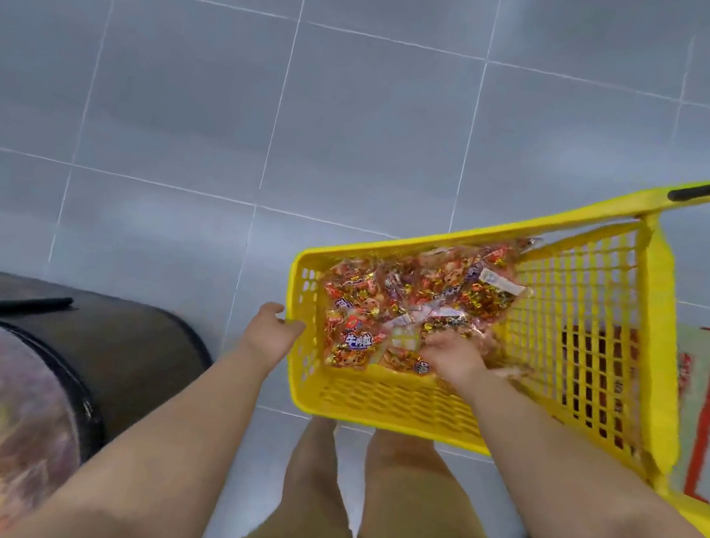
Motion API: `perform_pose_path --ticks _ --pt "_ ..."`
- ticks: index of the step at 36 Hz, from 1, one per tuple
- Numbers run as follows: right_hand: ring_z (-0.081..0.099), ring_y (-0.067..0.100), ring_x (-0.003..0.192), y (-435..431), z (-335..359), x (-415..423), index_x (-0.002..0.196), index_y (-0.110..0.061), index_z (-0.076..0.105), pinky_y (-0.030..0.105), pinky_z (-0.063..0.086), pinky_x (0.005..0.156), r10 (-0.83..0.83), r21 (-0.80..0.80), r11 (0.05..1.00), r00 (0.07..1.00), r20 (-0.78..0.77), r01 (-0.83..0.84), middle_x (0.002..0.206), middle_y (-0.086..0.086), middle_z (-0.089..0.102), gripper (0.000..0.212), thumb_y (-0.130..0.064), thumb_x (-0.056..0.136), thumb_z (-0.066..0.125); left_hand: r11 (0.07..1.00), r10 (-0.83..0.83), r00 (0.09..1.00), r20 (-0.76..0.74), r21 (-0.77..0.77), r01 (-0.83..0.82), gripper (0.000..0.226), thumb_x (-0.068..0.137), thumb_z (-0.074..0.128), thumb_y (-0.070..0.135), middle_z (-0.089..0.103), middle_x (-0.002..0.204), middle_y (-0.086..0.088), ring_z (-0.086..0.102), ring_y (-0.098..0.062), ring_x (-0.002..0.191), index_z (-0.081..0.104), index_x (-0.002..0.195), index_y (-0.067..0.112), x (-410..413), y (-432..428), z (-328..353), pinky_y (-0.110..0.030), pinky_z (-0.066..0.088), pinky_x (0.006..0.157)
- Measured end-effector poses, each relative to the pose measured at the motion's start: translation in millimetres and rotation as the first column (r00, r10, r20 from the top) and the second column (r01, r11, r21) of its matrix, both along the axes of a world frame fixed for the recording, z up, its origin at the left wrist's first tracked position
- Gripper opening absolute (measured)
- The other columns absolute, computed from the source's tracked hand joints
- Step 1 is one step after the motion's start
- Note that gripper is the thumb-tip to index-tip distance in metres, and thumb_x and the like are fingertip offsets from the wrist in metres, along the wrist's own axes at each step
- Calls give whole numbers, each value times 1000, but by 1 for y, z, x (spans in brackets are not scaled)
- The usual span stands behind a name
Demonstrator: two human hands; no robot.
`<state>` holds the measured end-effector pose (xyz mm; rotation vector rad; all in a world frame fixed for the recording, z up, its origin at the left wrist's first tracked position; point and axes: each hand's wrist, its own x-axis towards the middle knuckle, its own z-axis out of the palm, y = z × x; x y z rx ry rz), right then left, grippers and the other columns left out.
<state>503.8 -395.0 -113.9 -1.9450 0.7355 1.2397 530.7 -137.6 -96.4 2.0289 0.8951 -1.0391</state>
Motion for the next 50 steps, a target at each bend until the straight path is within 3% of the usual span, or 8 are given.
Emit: perform_pose_path --ticks 5,10,22,26,30,35,43,50 --pt "50 26 117 2 -41 -13 128 -21 55 29 43 95 236 -89 967 971 -37 -238 129 10 54 51 -28 80 70 990 140 982 126 -38 -137 13 90 63 28 64 96 -3 62 -24 88 63 102 21 -3 -19 -40 -32 47 80" --pt "23 31 138 4 -70 -20 136 -24 47 39 33 109 462 -182 866 885 -66 -466 146 11 36 58 -25 82 67 966 166 957 239 155 -206 20 97 50 24 59 83 -8 61 -37 88 63 90 10 -7 -25 -57 -37 48 78" --pt "52 27 113 3 -64 -6 134 -31 50 36 48 92 589 -227 793 807 48 -565 128 14 51 42 -31 92 54 962 197 953 231 142 -233 23 97 51 25 67 98 -17 62 -37 93 65 98 6 -4 -28 -52 -43 52 85" --pt "59 22 105 -7 -33 0 128 -21 58 24 44 77 455 -107 890 865 210 -442 120 6 63 42 -33 89 62 965 237 937 257 49 -257 26 91 60 23 65 105 -9 62 -32 105 60 113 10 -5 -28 -41 -41 50 92" --pt "59 -3 71 -15 4 3 110 -32 66 9 40 55 -31 146 989 967 252 -6 86 -15 64 30 -37 80 71 985 20 806 591 128 -119 65 86 69 31 48 135 -11 38 -23 131 42 139 4 -13 -34 -20 -30 27 110" --pt "61 23 100 -9 19 3 99 -15 68 42 46 95 -540 500 694 834 -114 518 102 8 67 27 -25 74 71 869 355 842 407 -476 -137 80 74 77 34 69 91 9 65 -1 90 36 141 18 -11 -62 8 -14 50 76" --pt "64 9 97 -3 -10 20 104 -29 66 27 51 84 -463 439 792 886 -20 424 102 -9 71 33 -50 79 64 642 558 829 -38 -613 -461 24 83 70 11 76 95 -2 73 -23 88 65 104 24 -11 -78 -14 -39 59 75" --pt "51 18 115 -32 -65 69 127 -11 48 32 42 99 -326 -7 925 805 496 379 128 6 53 69 -25 69 83 759 555 832 4 -411 -505 22 83 74 20 76 93 4 73 -19 87 67 103 25 -17 -69 -38 -37 59 76"
